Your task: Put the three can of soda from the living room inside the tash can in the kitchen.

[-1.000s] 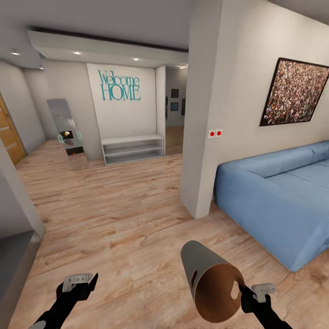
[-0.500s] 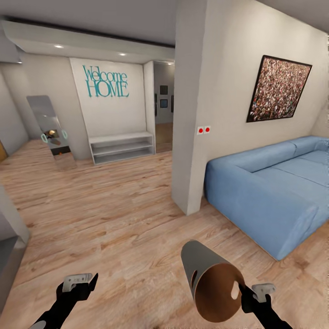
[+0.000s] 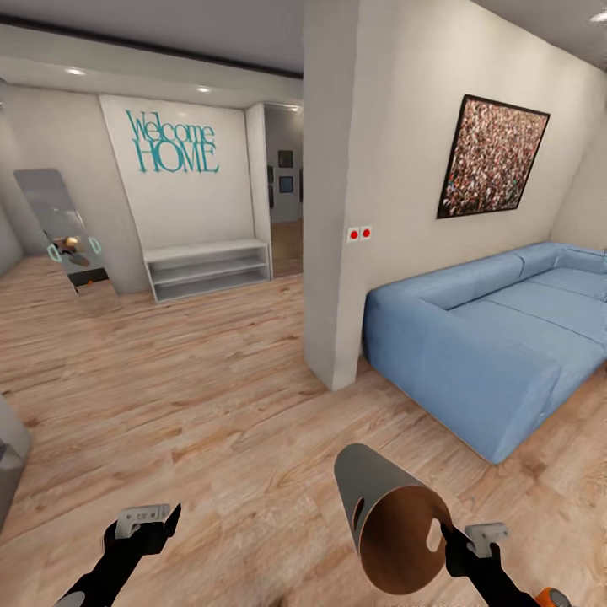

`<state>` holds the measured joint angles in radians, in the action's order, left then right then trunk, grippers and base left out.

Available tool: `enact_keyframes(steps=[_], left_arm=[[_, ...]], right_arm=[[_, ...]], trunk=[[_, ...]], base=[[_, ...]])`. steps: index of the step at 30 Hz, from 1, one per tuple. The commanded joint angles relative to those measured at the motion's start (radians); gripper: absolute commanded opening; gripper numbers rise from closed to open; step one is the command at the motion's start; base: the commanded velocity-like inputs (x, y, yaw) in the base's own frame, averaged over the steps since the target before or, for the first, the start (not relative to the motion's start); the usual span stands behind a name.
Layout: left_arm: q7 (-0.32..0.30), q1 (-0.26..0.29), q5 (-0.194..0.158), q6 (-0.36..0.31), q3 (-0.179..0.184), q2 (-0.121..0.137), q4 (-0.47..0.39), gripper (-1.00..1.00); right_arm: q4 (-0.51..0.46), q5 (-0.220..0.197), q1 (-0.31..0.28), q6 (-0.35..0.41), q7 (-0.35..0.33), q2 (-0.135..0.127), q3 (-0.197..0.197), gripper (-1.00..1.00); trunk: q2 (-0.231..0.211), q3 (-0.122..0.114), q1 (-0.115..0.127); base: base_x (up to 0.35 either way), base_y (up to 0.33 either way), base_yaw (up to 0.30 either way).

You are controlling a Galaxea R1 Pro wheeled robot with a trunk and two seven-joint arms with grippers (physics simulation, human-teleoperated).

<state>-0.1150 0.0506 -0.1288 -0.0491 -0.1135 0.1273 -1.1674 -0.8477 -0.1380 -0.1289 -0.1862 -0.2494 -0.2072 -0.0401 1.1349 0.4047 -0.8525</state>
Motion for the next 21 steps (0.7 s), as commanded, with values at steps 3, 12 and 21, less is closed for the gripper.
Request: enact_keyframes(steps=[3,12,21], left_arm=[[0.000,0.000,0.000,0.000,0.000,0.000,0.000,1.00],[0.000,0.000,0.000,0.000,0.000,0.000,0.000,1.00],[0.000,0.000,0.000,0.000,0.000,0.000,0.000,1.00]], right_arm=[[-0.002,-0.008,-0.001,0.001,-0.011,0.000,-0.001,-1.00],[-0.002,-0.009,0.000,0.001,-0.011,0.001,-0.003,-1.00],[-0.002,-0.009,-0.001,0.001,-0.011,0.002,-0.003,-1.00]], trunk=[[0.000,0.003,0.000],[0.000,0.009,0.000],[0.000,0.009,0.000]], base=[[0.141,0.088,-0.190],[0.194,0.131,-0.214],[0.242,0.177,-0.238]])
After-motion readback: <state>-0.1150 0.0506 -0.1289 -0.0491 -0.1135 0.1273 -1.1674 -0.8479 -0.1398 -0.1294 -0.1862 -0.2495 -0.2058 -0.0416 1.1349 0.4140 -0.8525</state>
